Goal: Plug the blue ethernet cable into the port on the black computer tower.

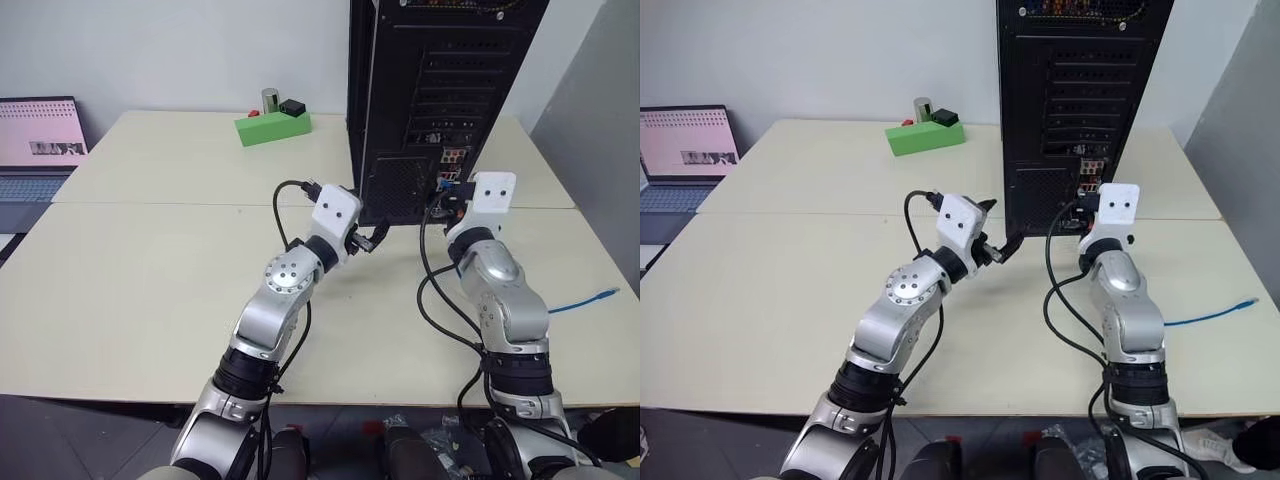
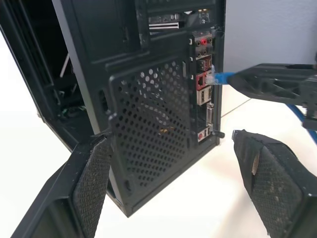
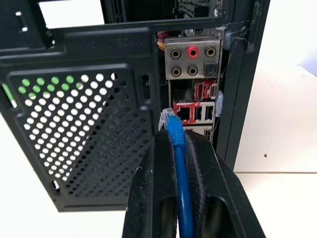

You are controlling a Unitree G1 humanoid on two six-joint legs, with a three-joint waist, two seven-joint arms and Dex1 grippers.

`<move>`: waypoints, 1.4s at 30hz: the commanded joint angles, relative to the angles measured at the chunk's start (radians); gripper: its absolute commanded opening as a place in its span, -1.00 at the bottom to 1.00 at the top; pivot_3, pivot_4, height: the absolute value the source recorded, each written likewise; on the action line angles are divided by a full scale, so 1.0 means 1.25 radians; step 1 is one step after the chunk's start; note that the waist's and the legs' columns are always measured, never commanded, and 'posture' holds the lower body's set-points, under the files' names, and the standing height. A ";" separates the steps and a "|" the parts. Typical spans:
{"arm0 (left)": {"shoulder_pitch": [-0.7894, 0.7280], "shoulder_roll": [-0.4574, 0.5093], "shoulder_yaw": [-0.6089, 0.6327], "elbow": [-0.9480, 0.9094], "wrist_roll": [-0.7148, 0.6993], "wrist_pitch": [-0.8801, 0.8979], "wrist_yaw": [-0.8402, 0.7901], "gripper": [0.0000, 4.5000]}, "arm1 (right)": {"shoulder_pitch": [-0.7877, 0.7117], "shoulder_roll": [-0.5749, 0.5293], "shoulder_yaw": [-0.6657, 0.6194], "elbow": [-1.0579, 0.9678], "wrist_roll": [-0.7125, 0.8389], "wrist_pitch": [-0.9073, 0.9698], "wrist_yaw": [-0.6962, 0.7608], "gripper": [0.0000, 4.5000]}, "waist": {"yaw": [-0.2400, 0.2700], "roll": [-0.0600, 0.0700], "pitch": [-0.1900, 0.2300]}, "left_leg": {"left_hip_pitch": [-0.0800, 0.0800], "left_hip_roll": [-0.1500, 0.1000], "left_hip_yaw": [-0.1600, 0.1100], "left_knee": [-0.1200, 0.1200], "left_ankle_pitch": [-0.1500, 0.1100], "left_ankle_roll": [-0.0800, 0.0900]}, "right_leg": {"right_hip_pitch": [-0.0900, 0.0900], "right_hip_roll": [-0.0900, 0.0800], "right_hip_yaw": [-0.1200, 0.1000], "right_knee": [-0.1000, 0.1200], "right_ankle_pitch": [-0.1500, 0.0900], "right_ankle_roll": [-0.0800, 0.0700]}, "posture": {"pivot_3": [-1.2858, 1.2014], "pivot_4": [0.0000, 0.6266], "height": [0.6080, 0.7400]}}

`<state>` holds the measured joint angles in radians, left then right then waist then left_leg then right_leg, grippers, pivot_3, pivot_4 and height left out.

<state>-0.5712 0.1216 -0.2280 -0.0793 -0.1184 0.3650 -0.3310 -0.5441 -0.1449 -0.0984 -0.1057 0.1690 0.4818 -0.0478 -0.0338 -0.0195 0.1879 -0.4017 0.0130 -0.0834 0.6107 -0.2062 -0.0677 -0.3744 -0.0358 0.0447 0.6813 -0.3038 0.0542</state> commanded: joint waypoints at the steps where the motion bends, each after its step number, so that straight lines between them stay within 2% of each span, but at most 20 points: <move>1: -0.020 -0.001 0.012 -0.022 -0.007 -0.005 -0.021 0.77 | -0.033 0.002 -0.015 0.017 -0.016 -0.054 -0.008 -1.00 | 0.000 0.000 0.000 | 0.000 0.000 0.000 0.000 0.000 0.000 | 0.000 0.000 0.000 0.000 0.000 0.000 | 0.03 -0.52 1.00; 15: -0.033 -0.008 0.020 -0.022 -0.012 -0.020 -0.048 0.77 | -0.070 0.001 -0.033 0.098 -0.026 -0.090 -0.005 -1.00 | 0.000 0.000 0.000 | 0.000 0.000 0.000 0.000 0.000 0.000 | 0.000 0.000 0.000 0.000 0.000 0.000 | 0.03 -0.52 1.00; 42: -0.027 -0.009 0.026 -0.020 0.002 -0.035 -0.061 0.77 | -0.059 0.007 -0.022 0.096 -0.026 -0.054 0.007 -1.00 | -0.002 0.000 0.000 | 0.000 0.000 0.000 0.000 0.000 0.000 | 0.000 0.000 0.000 0.000 0.000 0.000 | 0.03 -0.52 1.00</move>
<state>-0.5943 0.1144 -0.2047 -0.0764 -0.1154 0.3423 -0.4048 -0.6061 -0.1390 -0.1248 0.0355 0.1374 0.4153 -0.0440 -0.0361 -0.0195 0.1879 -0.4015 0.0131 -0.0830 0.6105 -0.2062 -0.0677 -0.3746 -0.0358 0.0451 0.6813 -0.3038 0.0542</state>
